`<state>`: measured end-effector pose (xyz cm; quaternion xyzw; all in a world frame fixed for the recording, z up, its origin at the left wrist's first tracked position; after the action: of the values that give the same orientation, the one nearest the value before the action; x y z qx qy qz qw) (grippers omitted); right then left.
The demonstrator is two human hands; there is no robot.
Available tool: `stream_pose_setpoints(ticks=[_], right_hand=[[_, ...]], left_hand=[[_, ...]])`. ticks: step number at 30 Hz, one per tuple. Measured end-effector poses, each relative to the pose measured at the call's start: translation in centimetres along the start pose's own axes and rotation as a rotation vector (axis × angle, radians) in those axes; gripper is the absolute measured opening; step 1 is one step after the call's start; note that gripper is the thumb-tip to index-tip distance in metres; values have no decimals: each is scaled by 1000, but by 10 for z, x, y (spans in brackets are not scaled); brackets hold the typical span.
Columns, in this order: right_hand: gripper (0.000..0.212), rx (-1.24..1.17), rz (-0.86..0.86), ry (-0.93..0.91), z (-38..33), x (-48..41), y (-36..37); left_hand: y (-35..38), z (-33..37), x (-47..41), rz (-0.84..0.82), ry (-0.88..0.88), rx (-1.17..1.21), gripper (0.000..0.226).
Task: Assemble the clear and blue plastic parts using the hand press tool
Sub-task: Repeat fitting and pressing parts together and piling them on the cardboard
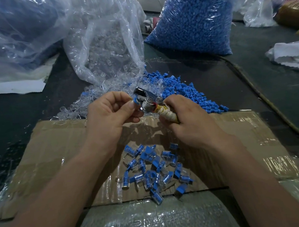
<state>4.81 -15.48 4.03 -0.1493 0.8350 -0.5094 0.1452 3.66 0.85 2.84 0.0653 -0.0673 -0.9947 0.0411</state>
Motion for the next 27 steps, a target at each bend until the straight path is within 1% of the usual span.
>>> stream_pose_setpoints(ticks=[6,12,21,27], right_hand=[[17,28,-3,6,-2,-2,0],[19,2,-2,28,-2,-5,2],[18,2,2,30,-1,-7,4],[19,33,34,23,-1,-7,5]], left_hand=[[2,3,3,28,41,-69,16],[2,2,3,43,47,-138,15],[1,3,4,59,36,-169,15],[1,5,6,71,24,-178,14]])
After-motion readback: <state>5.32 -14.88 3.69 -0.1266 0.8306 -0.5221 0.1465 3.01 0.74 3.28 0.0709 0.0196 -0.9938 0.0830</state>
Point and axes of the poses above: each hand's wrist, its own x-axis away from the middle knuckle, its own y-axis out of the palm, z = x × y, the point moved 4 cm from there along -x, towards the middle knuckle, and after that the axes turned 2 degrees about -x, right-handed, at the moved point
